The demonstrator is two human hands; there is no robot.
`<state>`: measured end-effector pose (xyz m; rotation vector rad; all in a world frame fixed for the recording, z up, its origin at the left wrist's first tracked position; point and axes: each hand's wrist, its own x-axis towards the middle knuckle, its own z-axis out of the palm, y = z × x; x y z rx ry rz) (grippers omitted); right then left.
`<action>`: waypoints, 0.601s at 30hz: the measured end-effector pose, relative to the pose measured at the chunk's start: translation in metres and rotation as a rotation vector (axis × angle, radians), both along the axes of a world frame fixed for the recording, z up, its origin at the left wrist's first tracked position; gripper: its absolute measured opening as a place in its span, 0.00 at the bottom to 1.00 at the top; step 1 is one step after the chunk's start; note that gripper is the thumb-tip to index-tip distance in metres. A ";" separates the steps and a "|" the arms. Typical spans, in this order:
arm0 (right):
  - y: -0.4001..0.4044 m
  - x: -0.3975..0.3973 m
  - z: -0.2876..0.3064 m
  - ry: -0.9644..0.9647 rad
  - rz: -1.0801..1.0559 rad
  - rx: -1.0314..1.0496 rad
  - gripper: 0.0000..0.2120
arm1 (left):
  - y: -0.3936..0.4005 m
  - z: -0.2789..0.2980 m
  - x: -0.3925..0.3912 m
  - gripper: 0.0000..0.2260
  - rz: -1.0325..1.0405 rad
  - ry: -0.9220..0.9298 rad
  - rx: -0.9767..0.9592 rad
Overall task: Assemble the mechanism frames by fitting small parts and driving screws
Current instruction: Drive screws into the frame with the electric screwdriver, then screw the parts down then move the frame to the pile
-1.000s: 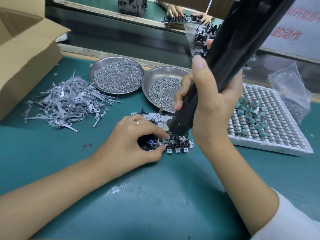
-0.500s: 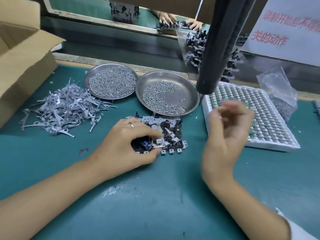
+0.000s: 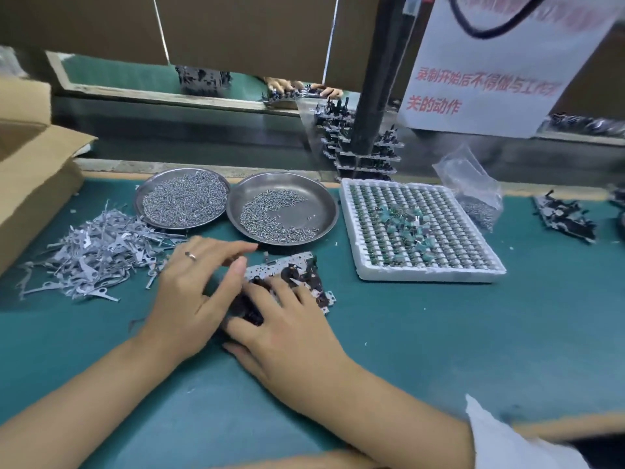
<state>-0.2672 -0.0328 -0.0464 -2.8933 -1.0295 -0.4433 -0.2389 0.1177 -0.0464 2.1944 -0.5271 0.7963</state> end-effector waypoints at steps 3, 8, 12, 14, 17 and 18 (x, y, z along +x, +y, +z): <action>-0.024 -0.023 -0.001 -0.001 -0.028 -0.018 0.07 | -0.002 -0.003 -0.002 0.15 -0.024 -0.083 0.103; -0.091 -0.048 0.000 0.011 -0.166 -0.010 0.10 | -0.003 -0.007 -0.002 0.15 -0.052 -0.156 0.199; -0.160 -0.046 0.002 0.017 -0.419 0.001 0.08 | -0.002 -0.010 0.000 0.16 -0.037 -0.152 0.207; -0.194 -0.039 0.004 0.047 -0.673 -0.074 0.14 | -0.002 -0.010 0.000 0.17 -0.025 -0.141 0.197; -0.228 -0.027 0.013 0.072 -0.961 -0.199 0.22 | -0.002 -0.011 0.001 0.17 -0.013 -0.119 0.201; -0.230 -0.024 0.016 0.060 -0.964 -0.181 0.22 | -0.001 -0.012 0.001 0.17 -0.007 -0.117 0.211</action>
